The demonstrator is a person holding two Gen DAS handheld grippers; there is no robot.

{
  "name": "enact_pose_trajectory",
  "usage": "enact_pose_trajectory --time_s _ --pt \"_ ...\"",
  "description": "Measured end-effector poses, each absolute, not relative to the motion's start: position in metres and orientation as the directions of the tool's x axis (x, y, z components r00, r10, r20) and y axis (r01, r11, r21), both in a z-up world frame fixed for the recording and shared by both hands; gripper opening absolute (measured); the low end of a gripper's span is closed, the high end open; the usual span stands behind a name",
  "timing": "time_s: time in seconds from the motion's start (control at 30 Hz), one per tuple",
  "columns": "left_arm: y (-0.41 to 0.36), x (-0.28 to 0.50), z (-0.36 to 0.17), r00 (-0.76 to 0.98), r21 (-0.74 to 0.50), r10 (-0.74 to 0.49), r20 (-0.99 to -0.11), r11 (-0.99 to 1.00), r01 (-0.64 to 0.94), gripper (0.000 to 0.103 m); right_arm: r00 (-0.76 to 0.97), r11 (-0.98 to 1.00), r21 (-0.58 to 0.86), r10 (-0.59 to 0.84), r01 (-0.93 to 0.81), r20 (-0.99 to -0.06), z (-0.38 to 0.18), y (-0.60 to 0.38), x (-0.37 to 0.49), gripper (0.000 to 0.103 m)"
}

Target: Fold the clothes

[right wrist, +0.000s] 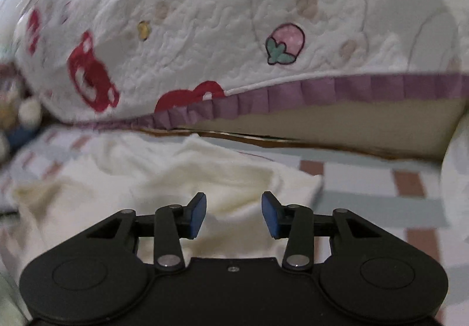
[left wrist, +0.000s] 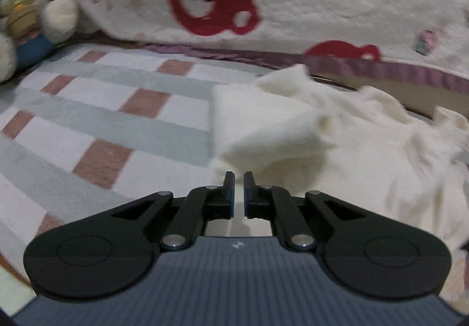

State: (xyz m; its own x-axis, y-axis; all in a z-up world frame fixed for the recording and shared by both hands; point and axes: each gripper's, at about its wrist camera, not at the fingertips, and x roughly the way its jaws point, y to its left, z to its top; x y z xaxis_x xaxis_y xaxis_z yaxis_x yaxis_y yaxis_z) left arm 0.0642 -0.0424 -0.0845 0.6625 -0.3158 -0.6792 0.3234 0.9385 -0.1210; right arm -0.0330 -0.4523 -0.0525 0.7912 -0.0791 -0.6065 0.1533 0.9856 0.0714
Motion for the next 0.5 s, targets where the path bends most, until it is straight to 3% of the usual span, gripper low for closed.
enact_pose_trajectory --time_s 0.1,0.17,0.2,0.3,0.5 --pt "-0.059 0.058 -0.083 0.667 -0.090 -0.345 -0.660 0.918 0.386 0.023 0.811 0.997 -0.065 -0.071 0.041 -0.581 -0.064 -0.446 -0.052 0.047" --pt "-0.068 0.056 -0.084 0.678 -0.068 -0.353 -0.645 0.910 0.409 0.047 0.816 0.991 -0.128 -0.044 -0.036 -0.577 -0.068 -0.443 -0.058 0.047" --pt "-0.070 0.057 -0.086 0.681 -0.080 -0.363 -0.636 0.909 0.410 0.052 0.816 0.989 -0.133 -0.028 -0.060 -0.578 -0.070 -0.443 -0.056 0.049" --pt "-0.067 0.062 -0.096 0.687 -0.150 -0.398 -0.608 0.907 0.393 0.055 0.805 0.989 -0.109 0.012 -0.096 -0.594 -0.071 -0.448 -0.042 0.058" --pt "-0.071 0.061 -0.095 0.728 -0.049 -0.355 -0.586 0.913 0.405 0.057 0.784 0.992 -0.084 0.026 -0.099 -0.620 -0.087 -0.468 -0.013 0.068"
